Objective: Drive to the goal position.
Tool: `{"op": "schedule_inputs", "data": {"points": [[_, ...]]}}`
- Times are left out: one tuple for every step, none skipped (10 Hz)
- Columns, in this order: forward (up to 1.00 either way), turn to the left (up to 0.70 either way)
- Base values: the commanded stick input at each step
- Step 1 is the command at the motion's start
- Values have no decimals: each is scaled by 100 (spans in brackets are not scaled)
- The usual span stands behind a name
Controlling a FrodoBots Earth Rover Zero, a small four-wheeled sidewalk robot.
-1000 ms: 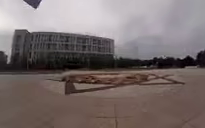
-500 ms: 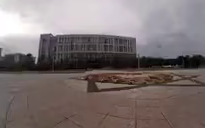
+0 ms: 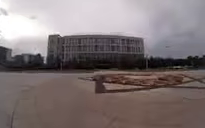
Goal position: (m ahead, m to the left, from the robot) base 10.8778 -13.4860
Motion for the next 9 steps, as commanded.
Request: {"op": "schedule_inputs", "data": {"points": [[70, 0], [70, 17], [70, 35], [70, 35], [70, 35], [70, 35], [70, 13], [70, 1], [70, 0]]}}
